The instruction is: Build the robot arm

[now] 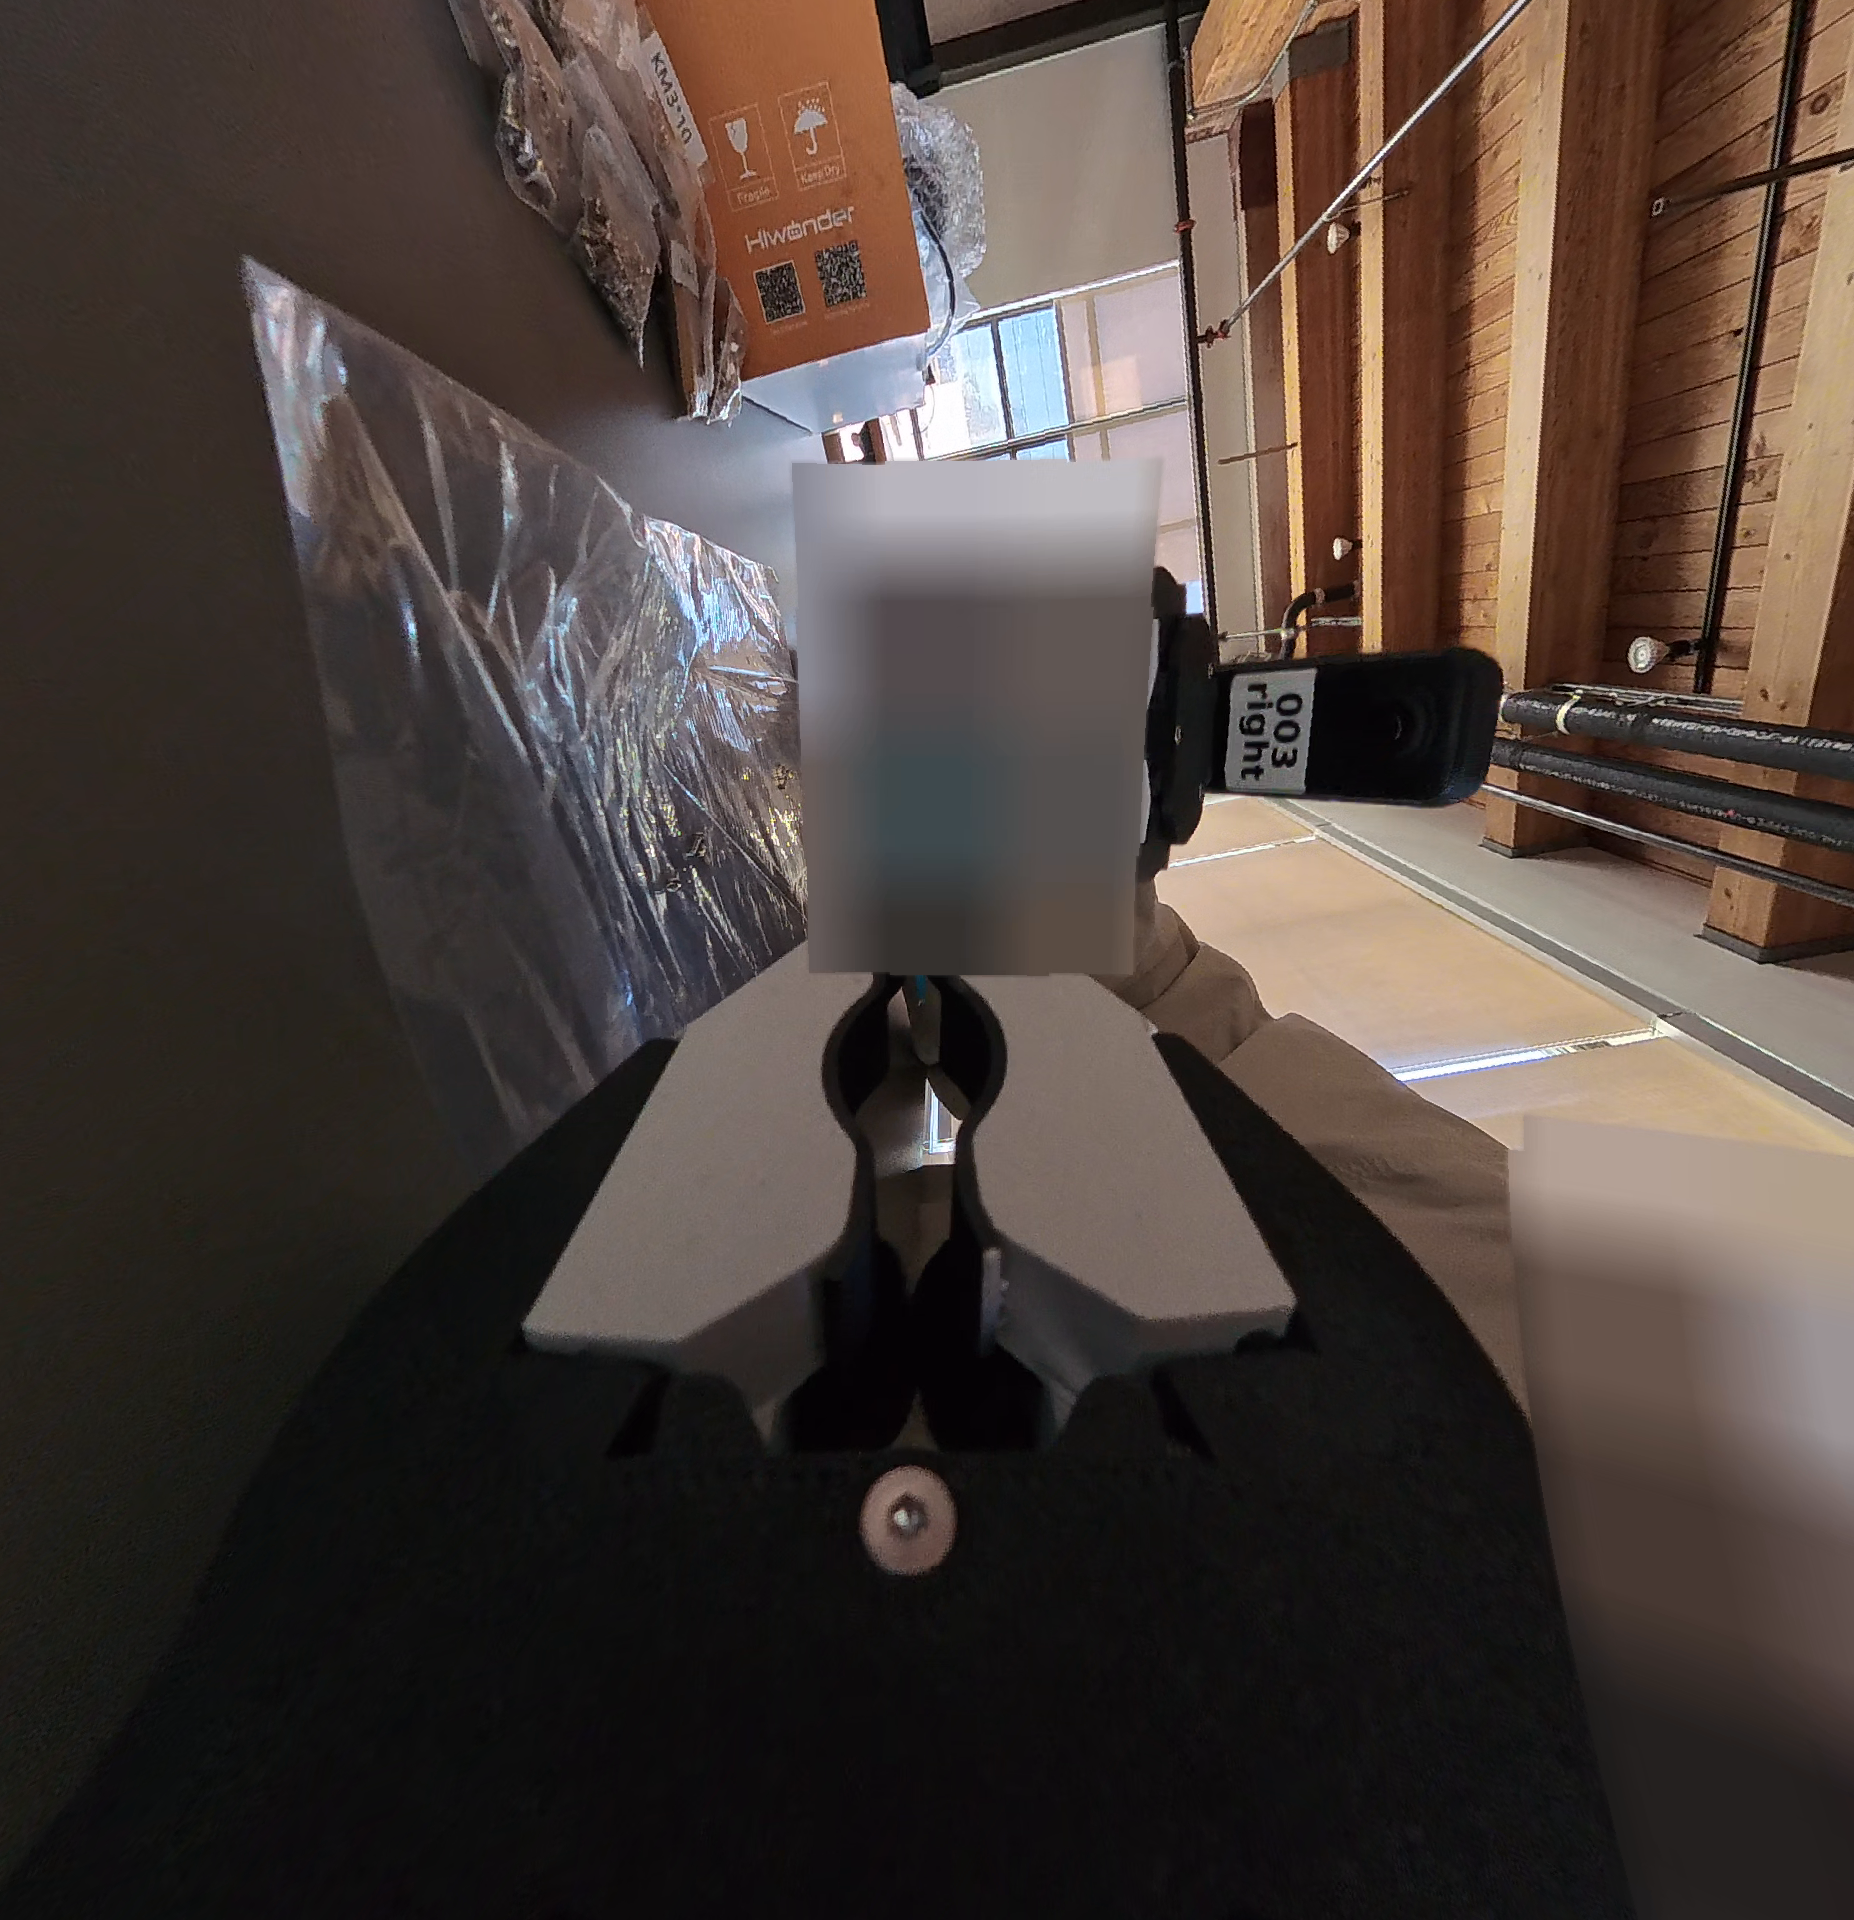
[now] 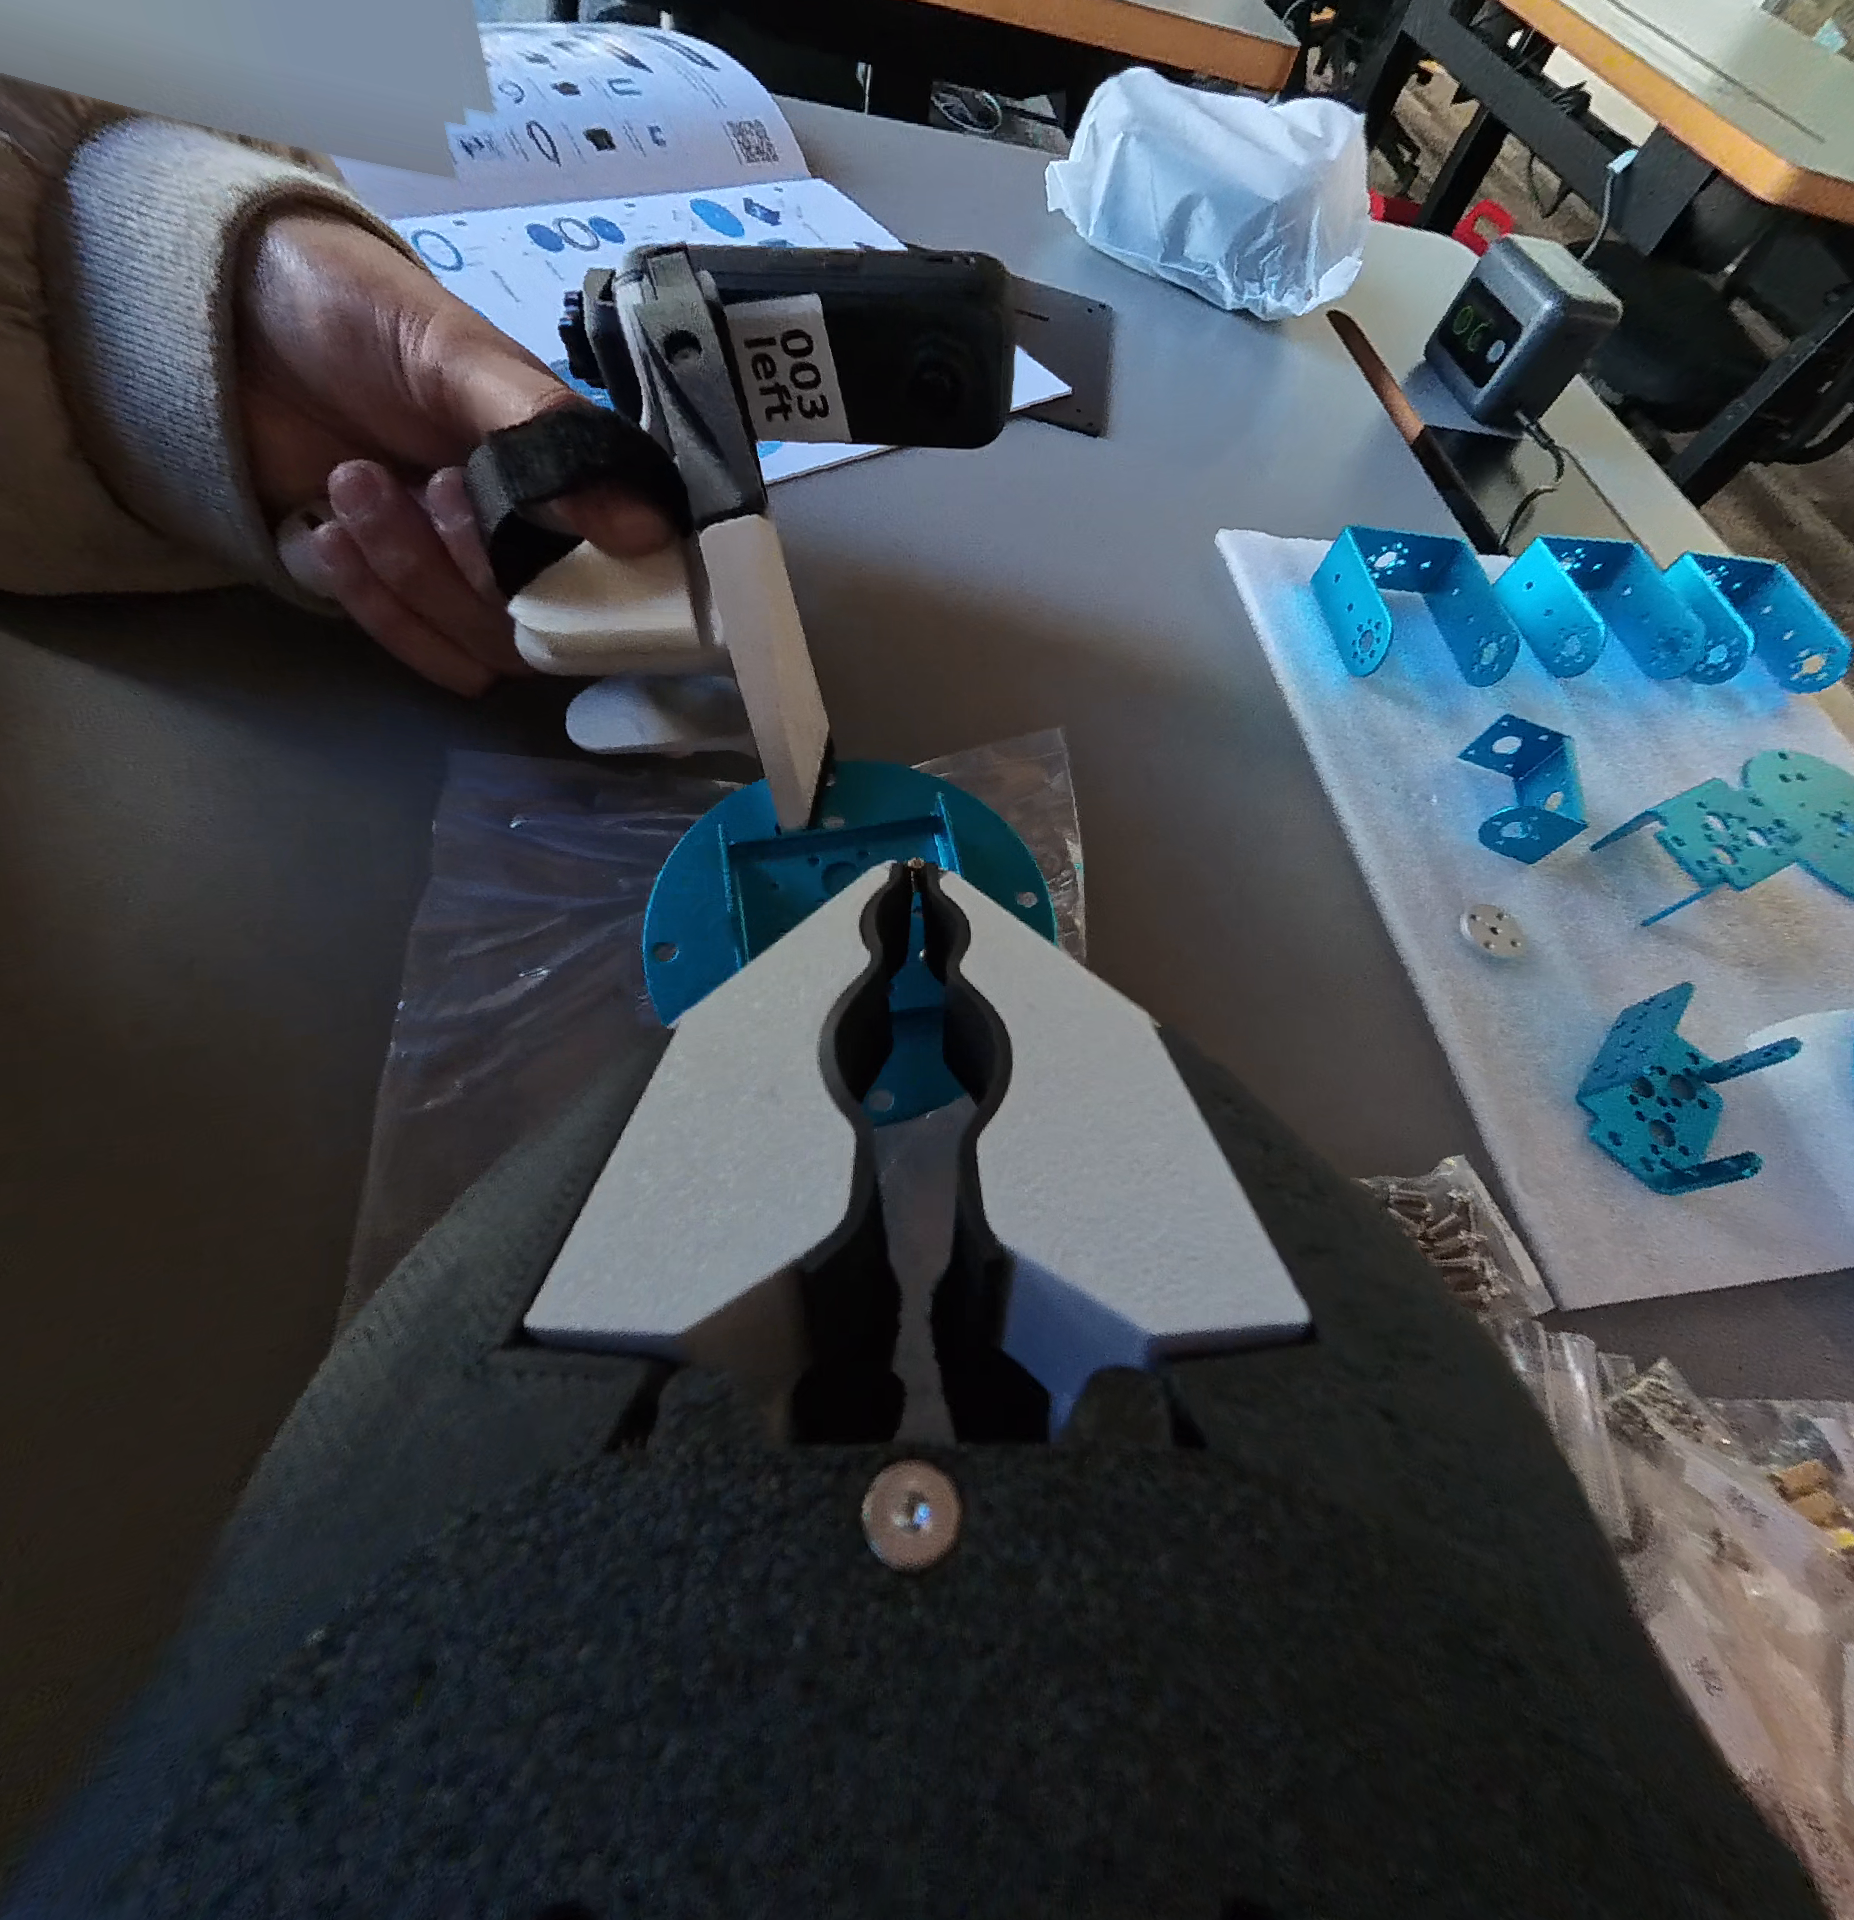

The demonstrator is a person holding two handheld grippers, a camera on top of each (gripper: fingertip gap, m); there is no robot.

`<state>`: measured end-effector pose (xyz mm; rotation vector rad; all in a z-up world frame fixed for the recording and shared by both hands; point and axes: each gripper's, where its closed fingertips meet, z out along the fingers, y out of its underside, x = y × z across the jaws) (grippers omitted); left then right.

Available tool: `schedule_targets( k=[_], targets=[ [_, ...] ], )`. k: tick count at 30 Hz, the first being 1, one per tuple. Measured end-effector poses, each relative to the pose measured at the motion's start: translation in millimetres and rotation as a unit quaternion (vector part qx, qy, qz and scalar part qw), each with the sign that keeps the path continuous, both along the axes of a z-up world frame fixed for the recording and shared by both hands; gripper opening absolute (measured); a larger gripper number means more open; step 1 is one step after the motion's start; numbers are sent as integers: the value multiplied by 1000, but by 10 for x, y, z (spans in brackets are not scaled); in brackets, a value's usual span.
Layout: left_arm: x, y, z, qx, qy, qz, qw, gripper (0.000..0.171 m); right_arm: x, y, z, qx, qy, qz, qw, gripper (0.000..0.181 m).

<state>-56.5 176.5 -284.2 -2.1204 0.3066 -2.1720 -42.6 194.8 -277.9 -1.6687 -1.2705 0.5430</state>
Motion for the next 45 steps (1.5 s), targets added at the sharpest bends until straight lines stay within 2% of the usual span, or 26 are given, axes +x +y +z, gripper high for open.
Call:
schedule_targets(
  k=[20, 26, 28, 30, 33, 39, 45],
  targets=[
    [-22, 32, 3, 4, 5, 9, 1000, 0, -7, 34, -58, 13, -28, -19, 999, 0],
    [-29, 40, 16, -2, 0, 10, 1000, 0, -35, -13, 93, 9, -23, -13, 1000, 0],
    [-25, 33, 14, -3, -1, 9, 1000, 0, -32, -46, 139, -6, -42, -5, 999, 1],
    [-16, 21, 4, -3, 1, 6, 1000, 0, -65, -175, 108, -48, -65, 40, 996, 3],
    [-2, 3, -23, -2, 7, 2, 1000, 0, -55, -186, -21, -81, -123, 62, 987, 15],
    [-17, 31, -32, 1, 11, 7, 1000, 0, -100, -185, -78, -57, -196, 105, 973, 8],
    [-7, 13, -41, 3, 14, 3, 1000, 0, -131, -153, -116, -26, -257, 118, 959, 3]
  ],
)
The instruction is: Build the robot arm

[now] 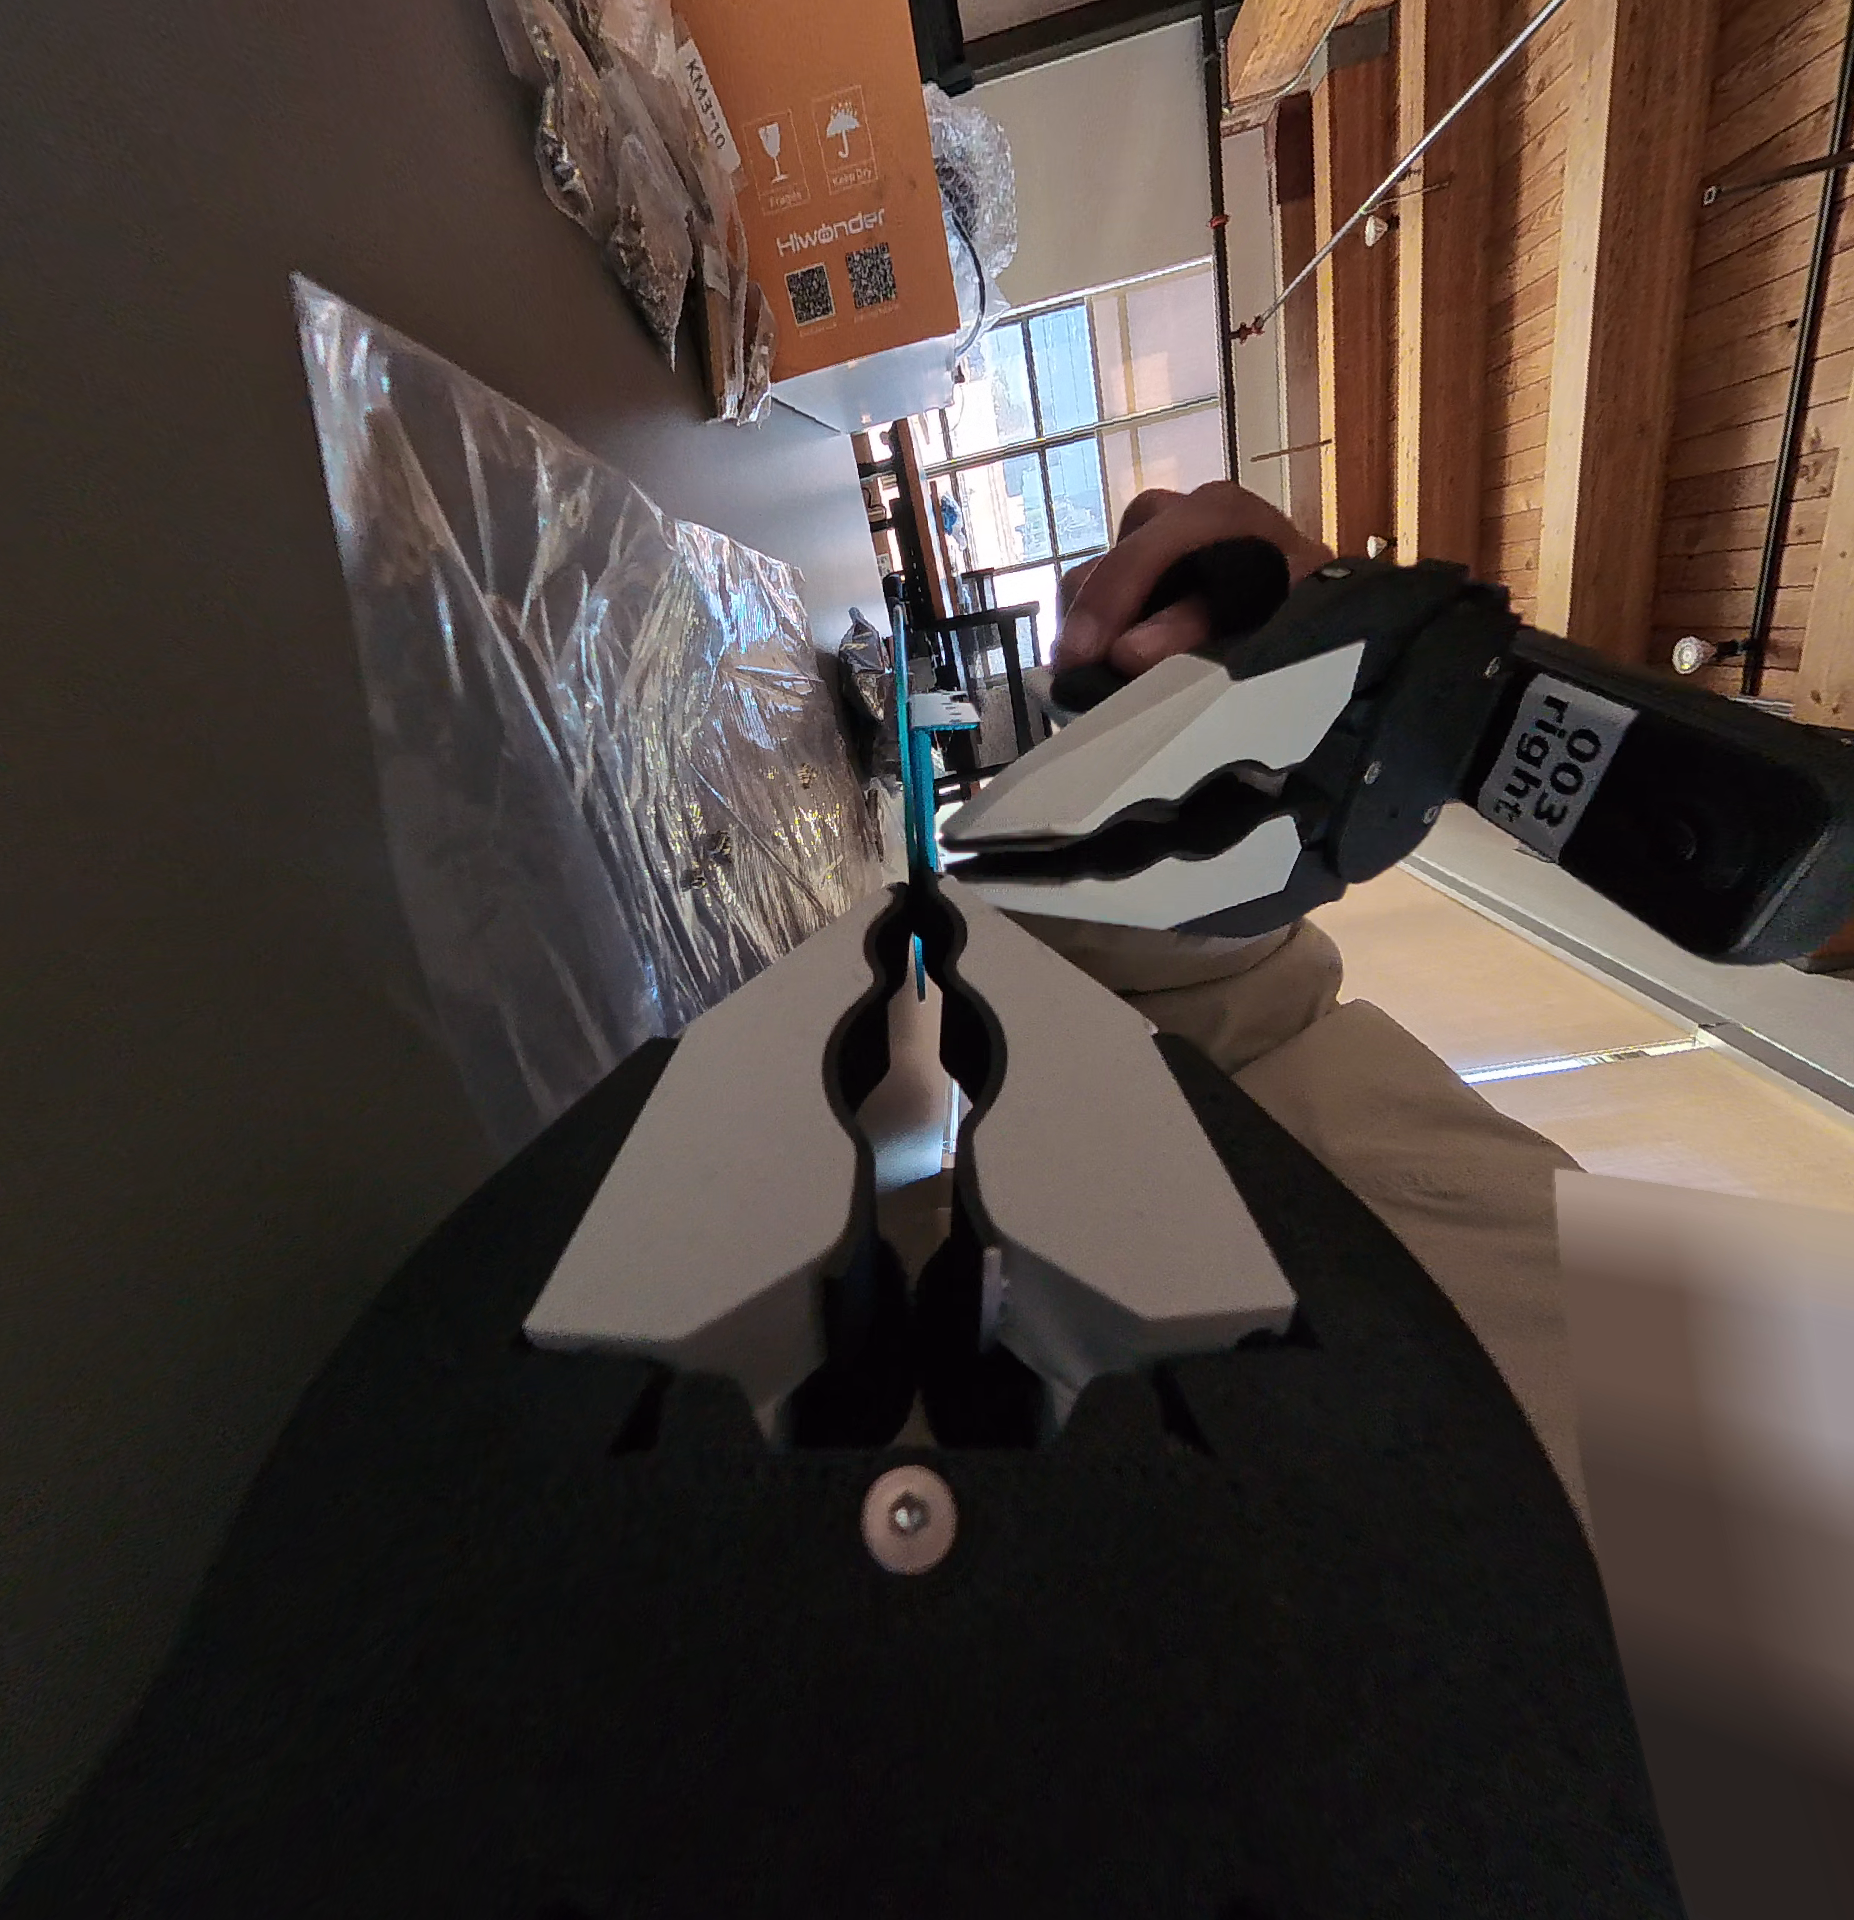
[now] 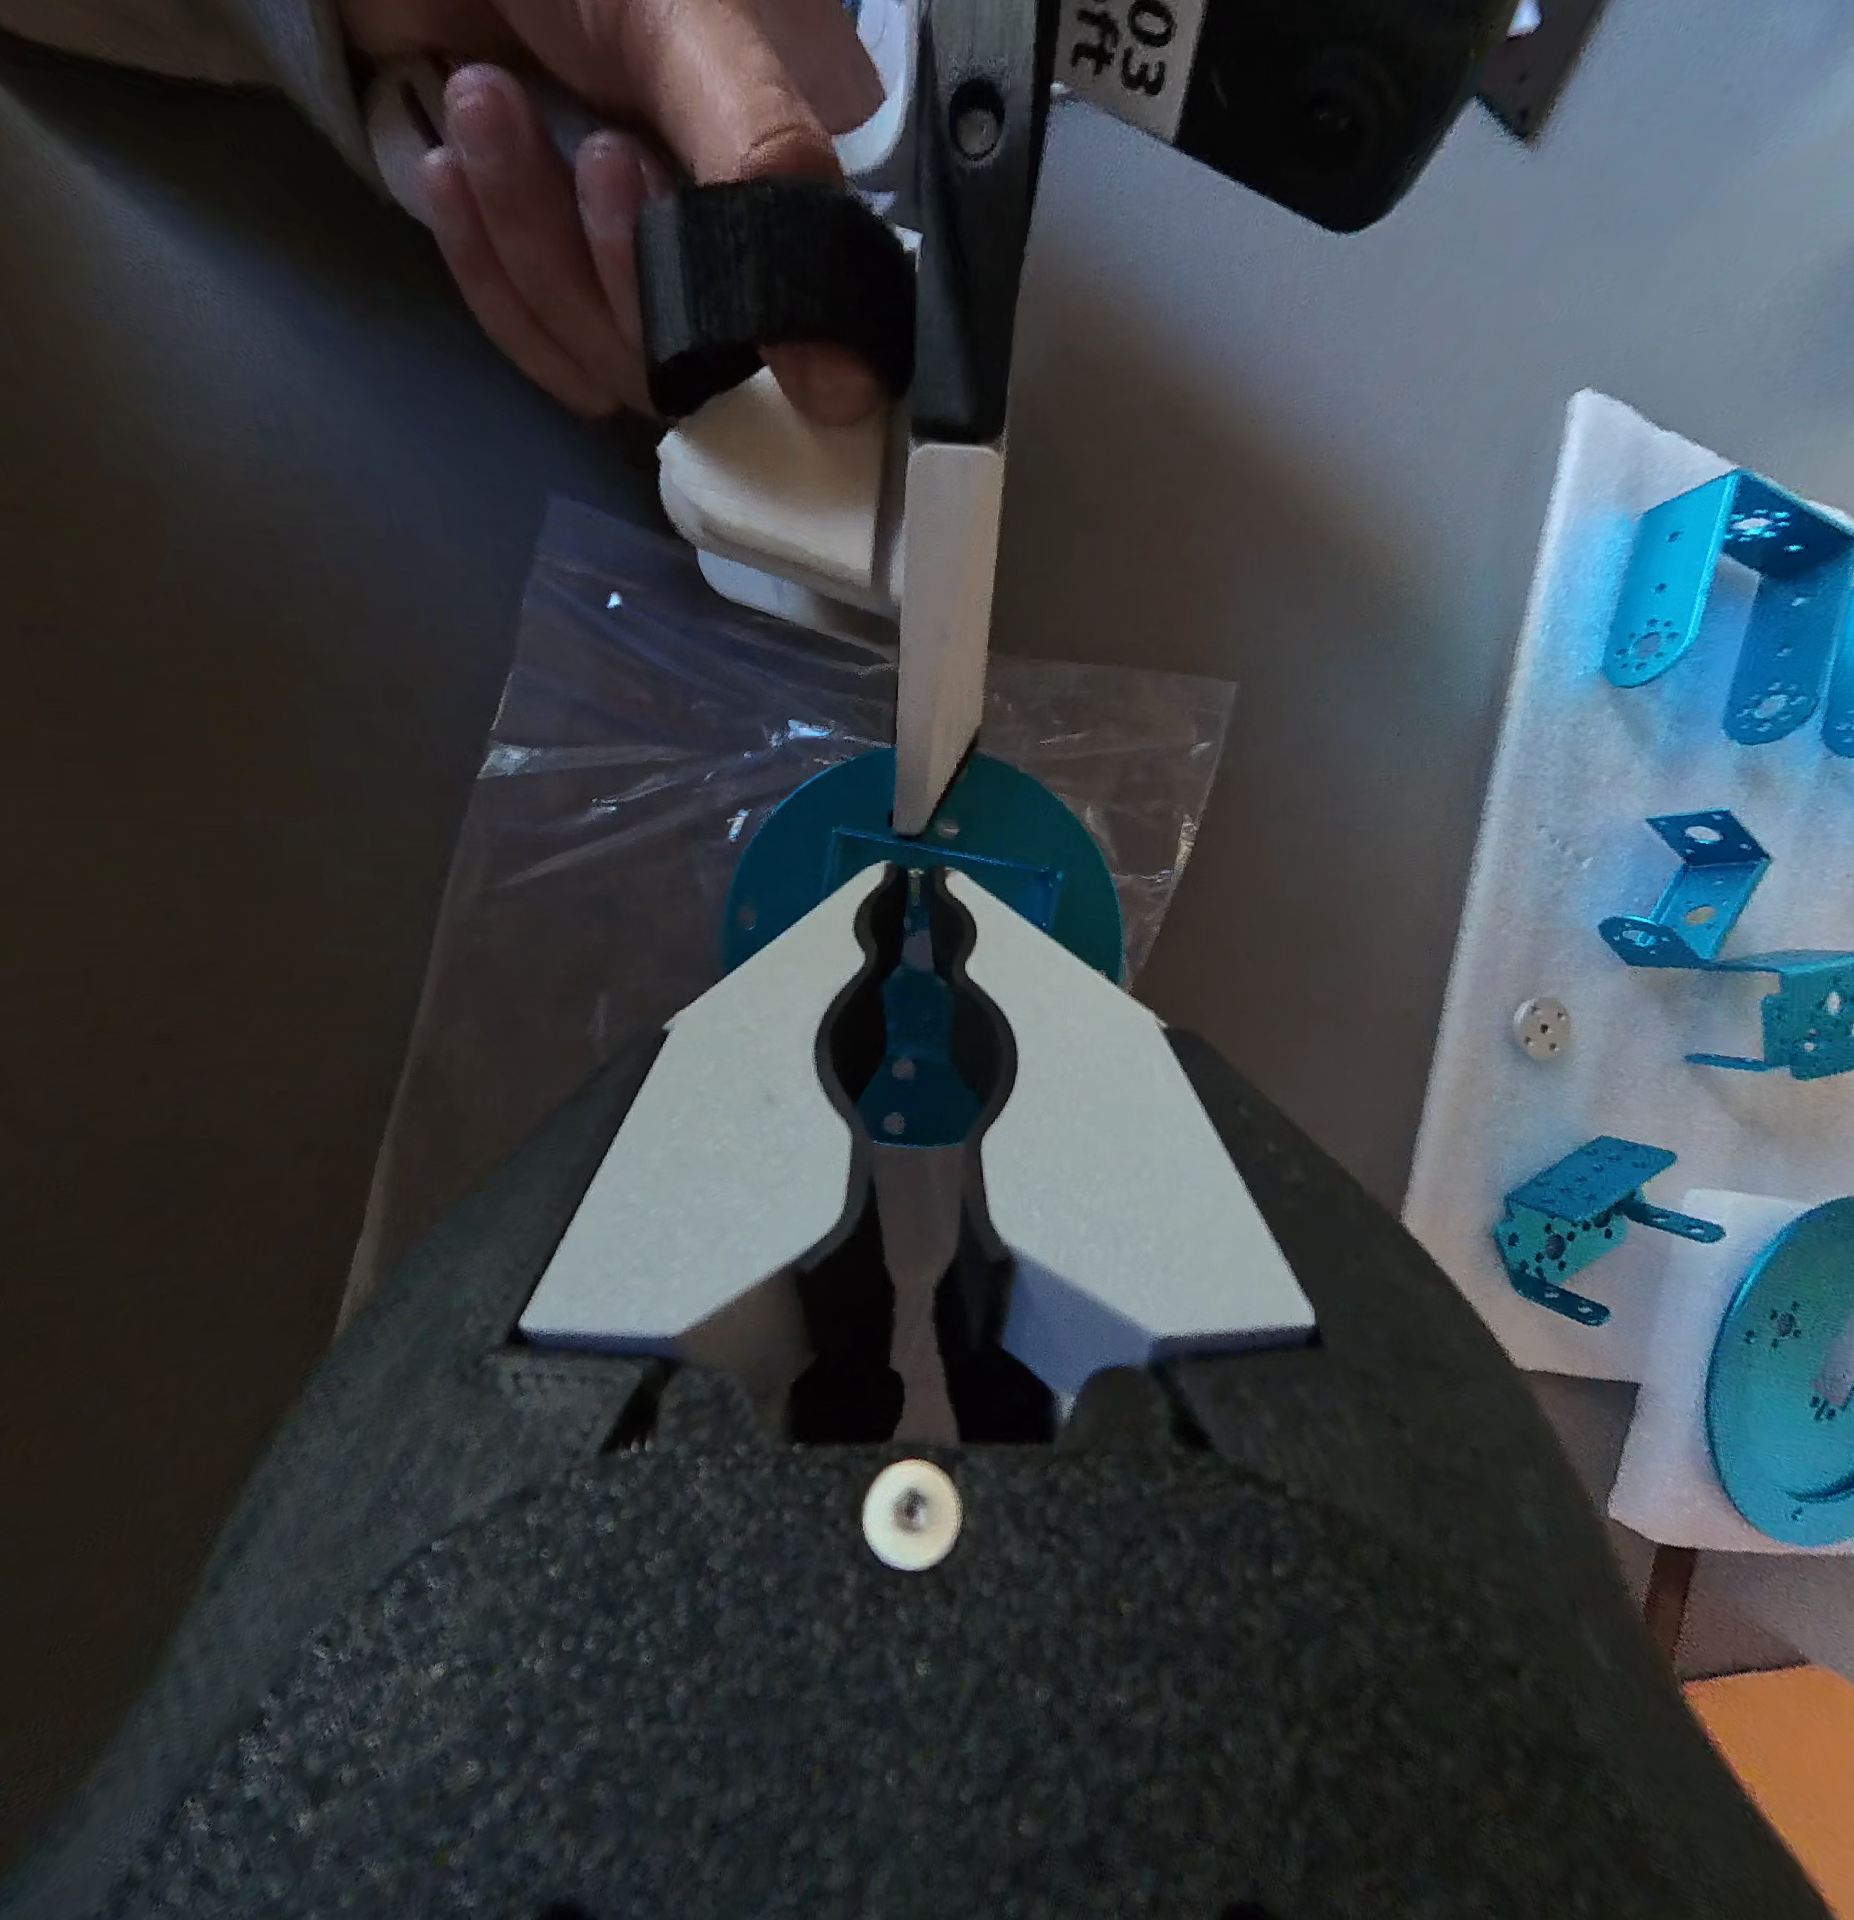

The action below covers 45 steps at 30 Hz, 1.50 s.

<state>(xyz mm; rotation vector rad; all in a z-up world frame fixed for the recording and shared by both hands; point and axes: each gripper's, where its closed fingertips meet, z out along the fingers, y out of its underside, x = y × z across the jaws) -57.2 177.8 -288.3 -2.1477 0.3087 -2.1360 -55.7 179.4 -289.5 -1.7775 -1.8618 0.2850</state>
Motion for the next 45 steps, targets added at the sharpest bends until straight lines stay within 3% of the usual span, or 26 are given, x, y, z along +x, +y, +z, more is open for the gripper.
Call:
schedule_targets(
  k=[13, 19, 41, 45],
  targets=[
    [1, -10, -6, 0, 2, -1, 1000, 0, -2, 20, -41, 6, -56, 12, 998, 2],
    [-4, -3, -3, -2, 0, 1, 1000, 0, 56, 15, 71, -16, -52, -1, 999, 2],
    [-2, -6, 5, -2, -2, -2, 1000, 0, 89, -16, -22, -59, -31, 14, 998, 4],
    [4, -15, 7, -2, -3, -5, 1000, 0, 70, -57, -26, -53, -33, 42, 997, 8]
  ],
)
